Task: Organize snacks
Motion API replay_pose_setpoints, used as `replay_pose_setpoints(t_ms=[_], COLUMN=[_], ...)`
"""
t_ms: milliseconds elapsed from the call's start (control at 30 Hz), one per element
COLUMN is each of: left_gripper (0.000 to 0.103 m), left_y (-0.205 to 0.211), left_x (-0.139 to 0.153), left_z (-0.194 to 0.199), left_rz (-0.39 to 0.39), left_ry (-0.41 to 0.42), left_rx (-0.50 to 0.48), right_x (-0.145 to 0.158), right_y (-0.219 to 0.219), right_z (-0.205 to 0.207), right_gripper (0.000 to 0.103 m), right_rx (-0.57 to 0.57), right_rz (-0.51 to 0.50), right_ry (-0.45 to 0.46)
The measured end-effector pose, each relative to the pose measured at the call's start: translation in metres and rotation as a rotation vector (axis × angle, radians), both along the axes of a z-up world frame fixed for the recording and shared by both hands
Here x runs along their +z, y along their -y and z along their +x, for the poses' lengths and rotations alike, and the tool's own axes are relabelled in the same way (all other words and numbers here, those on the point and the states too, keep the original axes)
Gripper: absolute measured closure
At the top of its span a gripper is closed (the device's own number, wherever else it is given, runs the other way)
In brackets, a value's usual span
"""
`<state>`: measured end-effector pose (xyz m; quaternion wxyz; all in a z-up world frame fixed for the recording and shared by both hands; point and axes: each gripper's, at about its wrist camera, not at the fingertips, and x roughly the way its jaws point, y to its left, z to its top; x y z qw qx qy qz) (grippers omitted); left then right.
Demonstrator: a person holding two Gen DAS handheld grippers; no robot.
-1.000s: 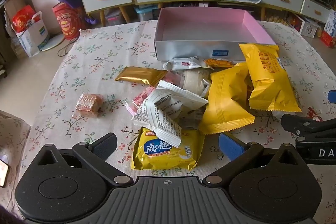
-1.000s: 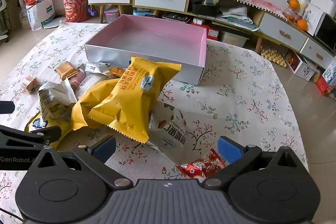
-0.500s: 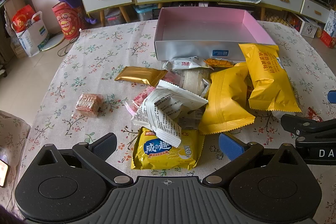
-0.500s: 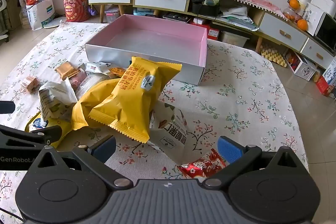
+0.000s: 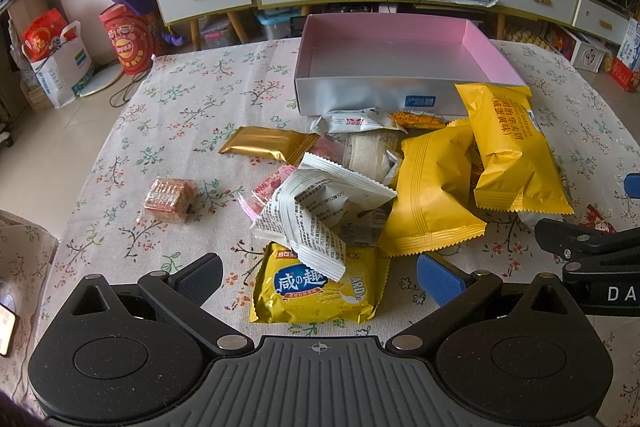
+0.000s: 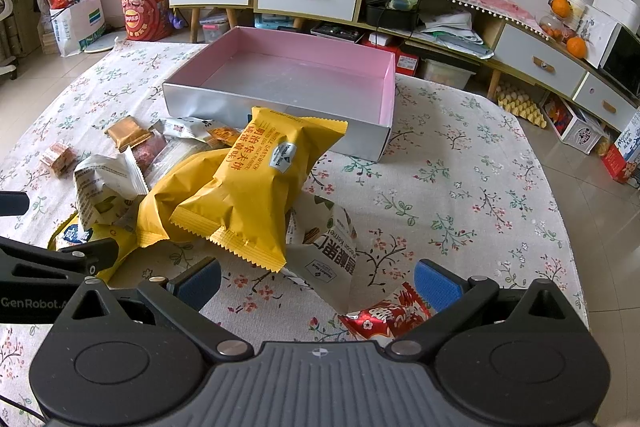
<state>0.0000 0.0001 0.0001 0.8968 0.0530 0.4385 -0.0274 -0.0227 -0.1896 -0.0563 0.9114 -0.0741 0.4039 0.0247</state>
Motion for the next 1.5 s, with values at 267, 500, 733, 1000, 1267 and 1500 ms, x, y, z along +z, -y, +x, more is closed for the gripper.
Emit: replay_pose_setpoints(t_ms=[267,500,733,1000,1267,1500], left_gripper=[0.000,0.000,0.000,0.000,0.000,0.000], left_y=[0.0000,0.0000,0.0001,0.0000,0.0000,-0.0003], left_x=[0.0000,0.0000,-0.0001,0.0001,0.0000,0.0001], left_z=[0.0000,0.0001,0.0000,-0.0001,0.0000,0.0002], left_rz=[0.000,0.000,0.000,-0.001,0.000,0.002], left_ry=[0.001,0.000,0.000,0.000,0.000,-0.002], left_rx=[0.000,0.000,0.000,0.000,0.000,-0.002], right_x=[-0.0003,0.0003,-0.0001,-0.0003,-0.0002,-0.0029], right_y=[-0.0003,-0.0005,-0.0002,-0.0001,-0.0002,-0.0017], right_z=[0.0000,-0.0003,-0.0002,0.0001,-0.0001,-0.0002], right_gripper=[0.020,0.020,0.020,0.020,0.020,0.020], right_rx=[0.000,0.000,0.000,0.001,0.000,0.001], right_rz=[0.000,-0.001,0.000,-0.001,0.001,0.004], right_ry=[-0.001,-0.001,-0.001,-0.001,-0.001,-0.007])
